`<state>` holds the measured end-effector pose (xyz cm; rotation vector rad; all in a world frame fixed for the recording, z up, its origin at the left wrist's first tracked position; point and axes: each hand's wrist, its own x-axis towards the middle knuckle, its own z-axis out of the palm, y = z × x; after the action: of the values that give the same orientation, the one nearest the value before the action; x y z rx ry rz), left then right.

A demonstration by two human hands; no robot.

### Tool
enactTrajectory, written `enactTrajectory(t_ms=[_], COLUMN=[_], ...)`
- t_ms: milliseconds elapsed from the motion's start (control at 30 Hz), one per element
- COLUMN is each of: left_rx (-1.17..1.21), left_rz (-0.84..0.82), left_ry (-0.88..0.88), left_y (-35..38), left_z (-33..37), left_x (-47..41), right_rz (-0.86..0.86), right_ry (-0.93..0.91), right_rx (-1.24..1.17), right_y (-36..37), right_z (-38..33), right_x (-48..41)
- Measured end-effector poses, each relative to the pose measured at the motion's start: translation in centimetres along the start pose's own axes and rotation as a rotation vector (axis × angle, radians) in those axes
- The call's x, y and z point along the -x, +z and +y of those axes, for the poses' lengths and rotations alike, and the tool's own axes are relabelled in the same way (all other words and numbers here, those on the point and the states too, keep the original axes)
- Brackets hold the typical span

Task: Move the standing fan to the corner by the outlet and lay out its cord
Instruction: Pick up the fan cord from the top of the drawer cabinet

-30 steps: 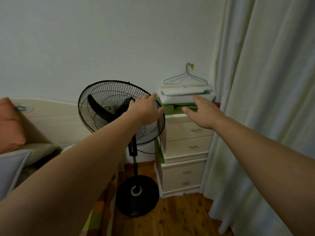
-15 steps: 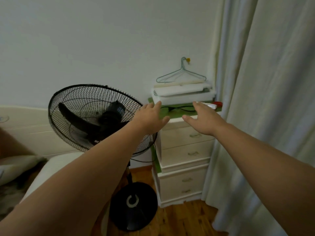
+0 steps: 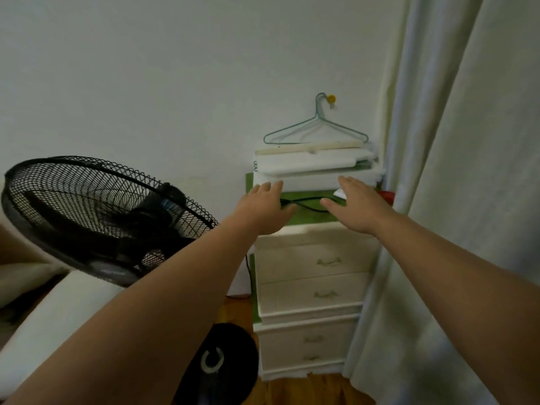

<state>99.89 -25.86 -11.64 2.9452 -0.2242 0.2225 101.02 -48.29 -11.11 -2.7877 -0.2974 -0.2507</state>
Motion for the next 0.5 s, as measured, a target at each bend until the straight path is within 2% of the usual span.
enactTrajectory(t_ms=[500], left_rx=[-0.004], left_rz=[-0.172], left_ry=[-0.047], left_y=[10.0], left_z=[-0.5], left_x=[-12.3], right_rz=[-0.155], right_ry=[-0.017], right_rx=[0.015], right_y=[7.9], right_z=[3.6], right_x=[-11.4])
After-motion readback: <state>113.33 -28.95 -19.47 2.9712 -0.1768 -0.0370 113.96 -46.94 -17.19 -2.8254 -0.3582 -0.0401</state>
